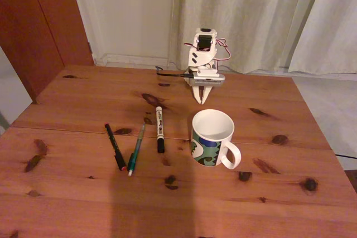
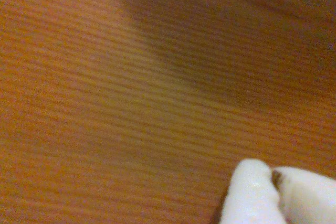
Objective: Clean up the desk and place the pens and markers into the cup
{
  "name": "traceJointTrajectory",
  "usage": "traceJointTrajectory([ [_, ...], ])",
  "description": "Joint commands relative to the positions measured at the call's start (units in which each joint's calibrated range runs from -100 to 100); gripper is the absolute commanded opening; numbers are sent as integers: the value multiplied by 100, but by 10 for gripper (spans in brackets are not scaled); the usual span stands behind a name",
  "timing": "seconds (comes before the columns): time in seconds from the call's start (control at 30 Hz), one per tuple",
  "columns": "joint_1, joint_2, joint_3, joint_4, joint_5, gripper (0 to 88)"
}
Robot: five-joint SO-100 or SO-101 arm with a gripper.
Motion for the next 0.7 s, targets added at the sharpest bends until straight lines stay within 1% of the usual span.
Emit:
traceJointTrajectory([
  [0.0, -37, -60, 31, 85, 44, 12],
  [0.47, 28, 23, 4, 16, 44, 8],
  [0.57, 36, 163, -329, 33, 34, 8],
  [0.67, 36, 652, -861, 33, 34, 8],
])
